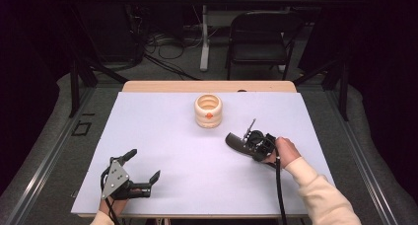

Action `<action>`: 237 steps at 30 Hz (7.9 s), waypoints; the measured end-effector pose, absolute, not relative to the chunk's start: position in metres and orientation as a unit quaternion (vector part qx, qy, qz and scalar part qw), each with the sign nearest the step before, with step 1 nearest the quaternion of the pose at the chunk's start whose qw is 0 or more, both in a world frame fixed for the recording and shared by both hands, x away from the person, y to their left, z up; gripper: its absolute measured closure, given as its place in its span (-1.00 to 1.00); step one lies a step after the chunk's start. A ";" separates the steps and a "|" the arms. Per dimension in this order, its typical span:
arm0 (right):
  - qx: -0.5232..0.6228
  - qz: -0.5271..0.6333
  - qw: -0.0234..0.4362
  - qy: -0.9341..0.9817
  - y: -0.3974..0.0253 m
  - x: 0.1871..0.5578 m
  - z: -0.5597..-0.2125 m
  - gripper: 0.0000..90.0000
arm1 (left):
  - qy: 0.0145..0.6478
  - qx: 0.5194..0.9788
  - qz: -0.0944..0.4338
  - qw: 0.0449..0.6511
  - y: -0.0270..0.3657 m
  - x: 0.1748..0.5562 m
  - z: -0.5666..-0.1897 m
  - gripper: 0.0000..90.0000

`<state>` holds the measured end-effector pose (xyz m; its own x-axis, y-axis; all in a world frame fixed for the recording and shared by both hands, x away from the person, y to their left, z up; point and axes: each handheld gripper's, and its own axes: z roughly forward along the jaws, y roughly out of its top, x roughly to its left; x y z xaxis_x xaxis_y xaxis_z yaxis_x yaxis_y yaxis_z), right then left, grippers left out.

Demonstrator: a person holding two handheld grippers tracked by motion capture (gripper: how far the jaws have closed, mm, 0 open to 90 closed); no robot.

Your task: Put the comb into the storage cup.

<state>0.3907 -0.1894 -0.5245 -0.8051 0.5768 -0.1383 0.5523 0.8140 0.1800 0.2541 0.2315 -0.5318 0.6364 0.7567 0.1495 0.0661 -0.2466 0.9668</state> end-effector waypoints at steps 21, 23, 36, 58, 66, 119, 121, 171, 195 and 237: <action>0.322 0.147 0.095 0.930 -0.207 0.381 -0.510 0.61 | 0.285 0.723 0.317 0.544 0.231 0.254 -0.532 -1.00; 0.323 0.154 0.096 0.929 -0.208 0.380 -0.509 0.60 | 0.285 0.723 0.317 0.544 0.231 0.254 -0.532 -1.00; 0.326 0.188 0.095 0.921 -0.216 0.376 -0.501 0.61 | 0.285 0.722 0.317 0.545 0.232 0.254 -0.532 -1.00; 0.326 0.239 0.097 0.910 -0.220 0.371 -0.497 0.61 | 0.286 0.722 0.317 0.544 0.231 0.254 -0.532 -1.00; 0.321 0.253 0.104 0.906 -0.220 0.370 -0.496 0.61 | 0.285 0.723 0.319 0.543 0.230 0.255 -0.532 -1.00; 0.330 0.318 0.126 0.880 -0.219 0.373 -0.492 0.61 | 0.284 0.724 0.319 0.542 0.231 0.255 -0.533 -1.00; 0.331 0.319 0.127 0.879 -0.219 0.373 -0.492 0.61 | 0.284 0.724 0.318 0.542 0.231 0.255 -0.533 -1.00; 0.340 0.367 0.161 0.851 -0.203 0.386 -0.492 0.61 | 0.284 0.726 0.318 0.540 0.230 0.255 -0.533 -1.00; 0.344 0.388 0.165 0.839 -0.197 0.393 -0.488 0.61 | 0.286 0.725 0.318 0.540 0.230 0.255 -0.533 -1.00; 0.343 0.418 0.168 0.824 -0.186 0.412 -0.477 0.61 | 0.286 0.722 0.320 0.543 0.231 0.255 -0.533 -1.00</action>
